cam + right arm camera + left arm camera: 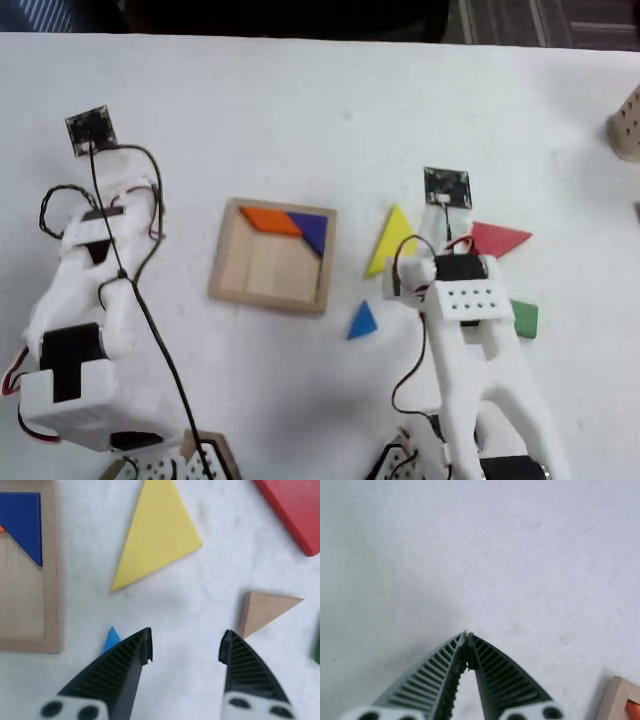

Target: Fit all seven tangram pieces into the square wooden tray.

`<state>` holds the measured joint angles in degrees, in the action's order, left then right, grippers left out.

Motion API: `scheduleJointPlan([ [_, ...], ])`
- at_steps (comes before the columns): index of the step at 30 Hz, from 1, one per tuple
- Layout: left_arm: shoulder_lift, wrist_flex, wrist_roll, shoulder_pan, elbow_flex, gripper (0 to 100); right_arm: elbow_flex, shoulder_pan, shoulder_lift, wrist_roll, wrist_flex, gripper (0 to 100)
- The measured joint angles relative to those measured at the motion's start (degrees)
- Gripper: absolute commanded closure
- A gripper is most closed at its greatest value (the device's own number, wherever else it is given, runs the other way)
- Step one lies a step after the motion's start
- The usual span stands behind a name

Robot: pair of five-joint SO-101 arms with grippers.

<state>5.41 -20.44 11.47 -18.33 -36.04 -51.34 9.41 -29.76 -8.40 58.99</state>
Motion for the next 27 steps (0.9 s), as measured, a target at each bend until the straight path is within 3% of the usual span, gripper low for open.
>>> scheduleJointPlan([
  [6,0.0,0.0,0.0,0.0,0.0,98,1.67,4.92,9.14,-5.45,-2.73,77.2],
  [13,0.0,0.0,0.0,0.0,0.0,98,5.1,12.75,17.23,-6.24,-3.08,77.2],
  [27,0.0,0.0,0.0,0.0,0.0,98,7.47,13.63,25.23,-6.42,-3.08,77.2],
])
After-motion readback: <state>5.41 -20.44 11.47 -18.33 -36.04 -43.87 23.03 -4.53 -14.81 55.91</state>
